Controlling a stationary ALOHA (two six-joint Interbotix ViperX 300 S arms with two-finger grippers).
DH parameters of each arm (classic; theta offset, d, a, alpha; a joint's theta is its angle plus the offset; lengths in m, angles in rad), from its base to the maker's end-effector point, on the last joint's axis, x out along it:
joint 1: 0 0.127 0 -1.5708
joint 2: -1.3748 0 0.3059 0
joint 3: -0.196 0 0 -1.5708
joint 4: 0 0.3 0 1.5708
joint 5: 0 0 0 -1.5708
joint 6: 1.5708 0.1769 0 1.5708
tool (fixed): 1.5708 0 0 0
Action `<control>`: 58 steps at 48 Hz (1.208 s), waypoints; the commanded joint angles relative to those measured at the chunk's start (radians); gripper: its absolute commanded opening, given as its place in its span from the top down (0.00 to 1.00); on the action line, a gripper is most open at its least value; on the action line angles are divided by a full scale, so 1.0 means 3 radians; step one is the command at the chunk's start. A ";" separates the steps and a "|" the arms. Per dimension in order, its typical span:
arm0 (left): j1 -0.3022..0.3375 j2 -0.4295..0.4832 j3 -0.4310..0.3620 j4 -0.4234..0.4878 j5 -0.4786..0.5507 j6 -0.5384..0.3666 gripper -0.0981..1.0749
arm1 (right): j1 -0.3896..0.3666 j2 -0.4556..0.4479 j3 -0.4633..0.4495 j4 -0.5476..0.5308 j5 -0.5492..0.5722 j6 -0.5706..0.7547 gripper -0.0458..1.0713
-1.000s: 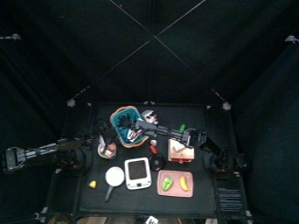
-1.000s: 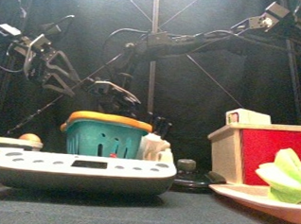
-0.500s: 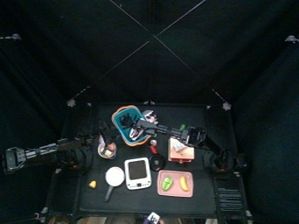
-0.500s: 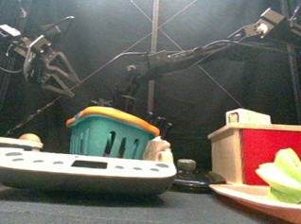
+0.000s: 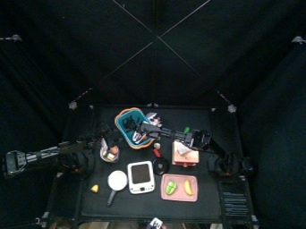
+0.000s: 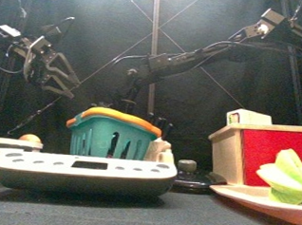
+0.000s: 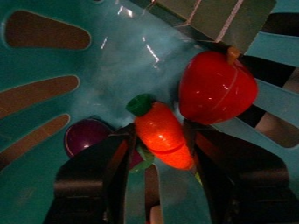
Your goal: Grab carrot
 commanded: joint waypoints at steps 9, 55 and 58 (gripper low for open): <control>0.0010 0.0005 -0.0051 0.0005 -0.0005 0.0005 0.07 | -0.0015 -0.0031 -0.0041 -0.0015 0.0000 0.0041 0.36; 0.0010 0.0005 -0.0041 0.0005 -0.0005 0.0005 0.07 | 0.0102 -0.0051 -0.0583 -0.0455 0.0537 0.0210 0.30; 0.0010 0.0010 -0.0041 0.0010 -0.0005 0.0010 0.07 | 0.0102 -0.0026 -0.0583 -0.0450 0.0532 0.0205 0.27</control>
